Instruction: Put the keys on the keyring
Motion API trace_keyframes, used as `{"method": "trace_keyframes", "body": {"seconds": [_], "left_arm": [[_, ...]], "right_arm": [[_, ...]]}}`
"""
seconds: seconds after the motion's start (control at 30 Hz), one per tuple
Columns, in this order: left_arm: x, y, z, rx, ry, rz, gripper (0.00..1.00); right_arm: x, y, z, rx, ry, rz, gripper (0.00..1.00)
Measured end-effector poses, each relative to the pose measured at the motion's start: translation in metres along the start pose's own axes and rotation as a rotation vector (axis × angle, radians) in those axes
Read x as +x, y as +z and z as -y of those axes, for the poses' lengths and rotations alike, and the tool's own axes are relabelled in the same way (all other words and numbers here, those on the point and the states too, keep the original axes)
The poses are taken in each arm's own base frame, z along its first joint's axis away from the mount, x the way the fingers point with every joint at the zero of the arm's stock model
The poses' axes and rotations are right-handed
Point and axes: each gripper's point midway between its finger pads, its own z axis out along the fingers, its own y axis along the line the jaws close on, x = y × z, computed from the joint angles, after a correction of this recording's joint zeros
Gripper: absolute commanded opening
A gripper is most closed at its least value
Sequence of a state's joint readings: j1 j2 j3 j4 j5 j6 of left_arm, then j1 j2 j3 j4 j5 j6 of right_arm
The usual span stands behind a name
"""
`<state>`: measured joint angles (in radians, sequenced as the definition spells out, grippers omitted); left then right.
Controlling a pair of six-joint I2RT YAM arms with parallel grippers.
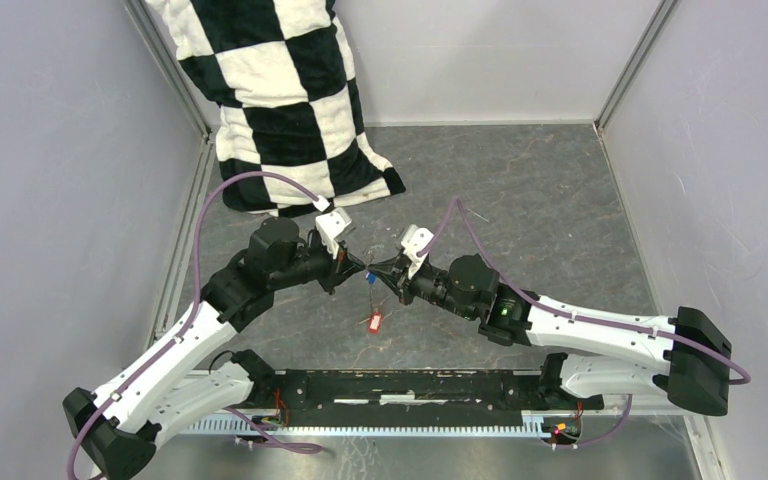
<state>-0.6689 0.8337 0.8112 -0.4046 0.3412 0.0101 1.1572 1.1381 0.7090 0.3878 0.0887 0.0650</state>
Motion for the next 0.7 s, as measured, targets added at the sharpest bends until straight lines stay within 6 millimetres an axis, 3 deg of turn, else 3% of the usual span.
{"method": "trace_keyframes", "body": {"seconds": [0.7], "left_arm": [[-0.0039,0.0014,0.0051,0.028,-0.007,0.015,0.02]], "right_arm": [[0.0002,-0.0007,0.0074,0.056,0.018,0.012,0.0]]}}
